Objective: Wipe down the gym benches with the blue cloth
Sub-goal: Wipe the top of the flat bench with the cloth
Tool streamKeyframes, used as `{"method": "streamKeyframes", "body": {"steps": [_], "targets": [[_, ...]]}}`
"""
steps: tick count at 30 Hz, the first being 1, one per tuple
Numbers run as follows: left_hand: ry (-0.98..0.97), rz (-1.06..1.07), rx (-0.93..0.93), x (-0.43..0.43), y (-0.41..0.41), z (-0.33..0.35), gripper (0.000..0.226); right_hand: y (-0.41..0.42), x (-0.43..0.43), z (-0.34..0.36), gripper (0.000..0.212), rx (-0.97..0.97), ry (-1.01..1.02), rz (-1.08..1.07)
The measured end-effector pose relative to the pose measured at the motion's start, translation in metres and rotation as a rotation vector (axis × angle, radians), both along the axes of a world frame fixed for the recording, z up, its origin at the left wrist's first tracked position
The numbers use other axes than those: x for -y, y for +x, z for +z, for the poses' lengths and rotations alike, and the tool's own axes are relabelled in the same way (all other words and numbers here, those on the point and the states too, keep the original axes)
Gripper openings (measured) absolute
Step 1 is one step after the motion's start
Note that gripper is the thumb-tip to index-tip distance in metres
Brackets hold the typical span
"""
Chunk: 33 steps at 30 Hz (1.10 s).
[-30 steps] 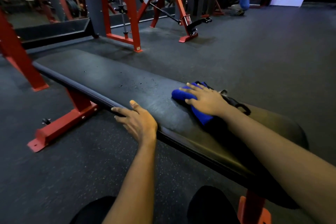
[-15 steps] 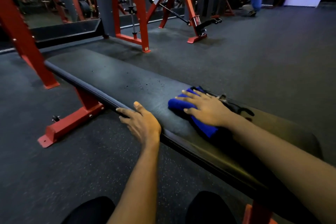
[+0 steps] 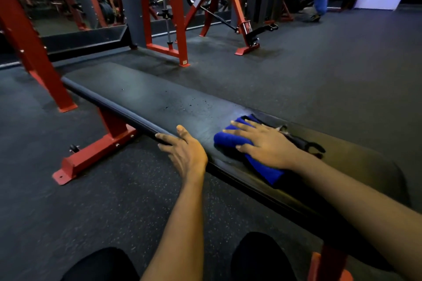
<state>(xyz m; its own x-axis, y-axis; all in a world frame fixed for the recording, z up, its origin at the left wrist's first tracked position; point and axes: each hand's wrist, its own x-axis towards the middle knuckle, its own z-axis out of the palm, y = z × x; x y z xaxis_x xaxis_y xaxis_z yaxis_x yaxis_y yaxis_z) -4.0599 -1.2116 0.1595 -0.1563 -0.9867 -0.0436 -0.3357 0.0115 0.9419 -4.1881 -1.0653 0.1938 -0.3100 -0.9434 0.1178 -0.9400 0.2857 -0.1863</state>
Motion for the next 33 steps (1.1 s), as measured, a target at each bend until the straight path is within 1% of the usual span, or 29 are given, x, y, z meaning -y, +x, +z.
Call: {"method": "streamKeyframes", "body": {"steps": [1, 2, 5, 7, 9, 11, 13, 15, 18, 20, 23, 25, 27, 29, 31, 33], "targets": [[-0.004, -0.021, 0.017, 0.001, 0.002, 0.0, 0.076, -0.002, -0.01, 0.0, 0.052, 0.033, -0.019, 0.016], [-0.012, -0.04, 0.029, 0.002, 0.003, 0.001, 0.076, -0.01, -0.013, 0.0, 0.051, 0.051, -0.016, -0.02], [-0.023, -0.086, 0.057, 0.005, 0.009, 0.001, 0.078, -0.034, 0.013, 0.004, 0.051, 0.043, 0.071, -0.287], [-0.019, -0.133, 0.061, 0.005, 0.014, 0.0, 0.077, -0.029, 0.035, 0.003, 0.051, 0.002, 0.097, -0.382], [-0.022, -0.181, 0.052, 0.007, 0.023, -0.003, 0.075, -0.01, 0.042, 0.0, 0.051, -0.033, 0.074, -0.334], [-0.032, -0.198, -0.014, 0.013, 0.034, -0.008, 0.069, 0.016, 0.026, -0.002, 0.052, -0.081, 0.062, -0.19], [-0.035, -0.166, -0.1, 0.027, 0.041, -0.009, 0.061, 0.038, 0.001, -0.004, 0.055, -0.093, 0.032, -0.02], [0.009, -0.143, -0.171, 0.044, 0.041, -0.005, 0.063, 0.047, -0.021, -0.006, 0.057, -0.103, 0.023, 0.076], [0.075, -0.203, -0.178, 0.061, 0.035, 0.0, 0.067, 0.053, -0.025, -0.005, 0.054, -0.145, 0.056, 0.071], [0.06, -0.22, -0.181, 0.066, 0.036, -0.008, 0.066, 0.059, 0.003, -0.004, 0.055, -0.172, 0.068, 0.028], [0.009, -0.153, -0.229, 0.073, 0.046, -0.022, 0.061, 0.062, 0.06, 0.0, 0.056, -0.135, 0.078, -0.018], [-0.011, -0.11, -0.248, 0.081, 0.052, -0.02, 0.052, 0.061, 0.072, 0.001, 0.055, -0.11, 0.069, -0.025], [-0.002, -0.095, -0.23, 0.089, 0.05, -0.014, 0.052, 0.063, 0.053, 0.0, 0.056, -0.113, 0.03, 0.021], [0.042, -0.135, -0.179, 0.092, 0.043, -0.006, 0.062, 0.065, 0.02, -0.004, 0.054, -0.105, -0.013, 0.073], [0.109, -0.176, -0.133, 0.091, 0.035, 0.001, 0.067, 0.065, -0.004, -0.006, 0.054, -0.093, -0.02, 0.072], [0.126, -0.18, -0.122, 0.088, 0.031, 0.003, 0.069, 0.065, -0.003, -0.008, 0.054, -0.121, -0.007, 0.036]]}}
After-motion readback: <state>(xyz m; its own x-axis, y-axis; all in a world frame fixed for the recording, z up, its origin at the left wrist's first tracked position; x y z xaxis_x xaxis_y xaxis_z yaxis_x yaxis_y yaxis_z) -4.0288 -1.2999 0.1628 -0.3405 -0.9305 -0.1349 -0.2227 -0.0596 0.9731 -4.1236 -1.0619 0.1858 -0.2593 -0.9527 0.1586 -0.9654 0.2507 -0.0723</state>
